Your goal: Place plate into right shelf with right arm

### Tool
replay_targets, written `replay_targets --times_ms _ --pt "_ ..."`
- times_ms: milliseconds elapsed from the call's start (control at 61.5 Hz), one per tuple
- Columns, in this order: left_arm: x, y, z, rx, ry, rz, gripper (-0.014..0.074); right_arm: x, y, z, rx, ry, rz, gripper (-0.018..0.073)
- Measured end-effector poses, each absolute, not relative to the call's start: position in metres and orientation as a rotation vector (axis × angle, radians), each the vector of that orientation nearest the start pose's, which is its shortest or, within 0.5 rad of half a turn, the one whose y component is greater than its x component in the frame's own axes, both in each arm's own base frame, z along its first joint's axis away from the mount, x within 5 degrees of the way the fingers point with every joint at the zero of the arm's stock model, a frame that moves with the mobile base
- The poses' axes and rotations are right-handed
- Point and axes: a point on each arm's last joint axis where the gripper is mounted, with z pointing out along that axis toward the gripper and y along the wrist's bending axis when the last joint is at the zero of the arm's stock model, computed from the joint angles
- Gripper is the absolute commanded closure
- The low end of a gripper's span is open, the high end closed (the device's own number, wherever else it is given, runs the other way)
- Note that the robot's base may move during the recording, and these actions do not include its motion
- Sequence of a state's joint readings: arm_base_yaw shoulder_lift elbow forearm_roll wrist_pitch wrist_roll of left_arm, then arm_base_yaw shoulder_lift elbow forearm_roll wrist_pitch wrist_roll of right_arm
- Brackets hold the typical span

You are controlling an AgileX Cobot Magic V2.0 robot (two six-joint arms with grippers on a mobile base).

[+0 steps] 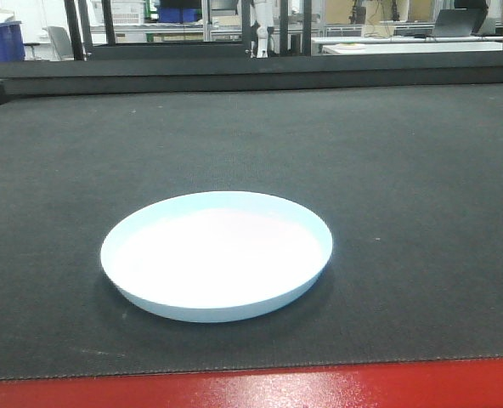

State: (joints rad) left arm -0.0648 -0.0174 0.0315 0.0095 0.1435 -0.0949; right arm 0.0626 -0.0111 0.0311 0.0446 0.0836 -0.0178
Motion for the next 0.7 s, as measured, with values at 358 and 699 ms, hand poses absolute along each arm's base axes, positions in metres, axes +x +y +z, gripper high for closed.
replay_targets --times_ms 358,699 --pt "0.056 -0.004 0.19 -0.018 1.642 -0.114 0.0643 0.057 0.004 0.2 -0.029 1.536 0.072 0.0503" --pt "0.056 -0.004 0.19 -0.018 1.642 -0.114 0.0643 0.054 0.002 0.221 0.034 1.3 0.133 0.0503"
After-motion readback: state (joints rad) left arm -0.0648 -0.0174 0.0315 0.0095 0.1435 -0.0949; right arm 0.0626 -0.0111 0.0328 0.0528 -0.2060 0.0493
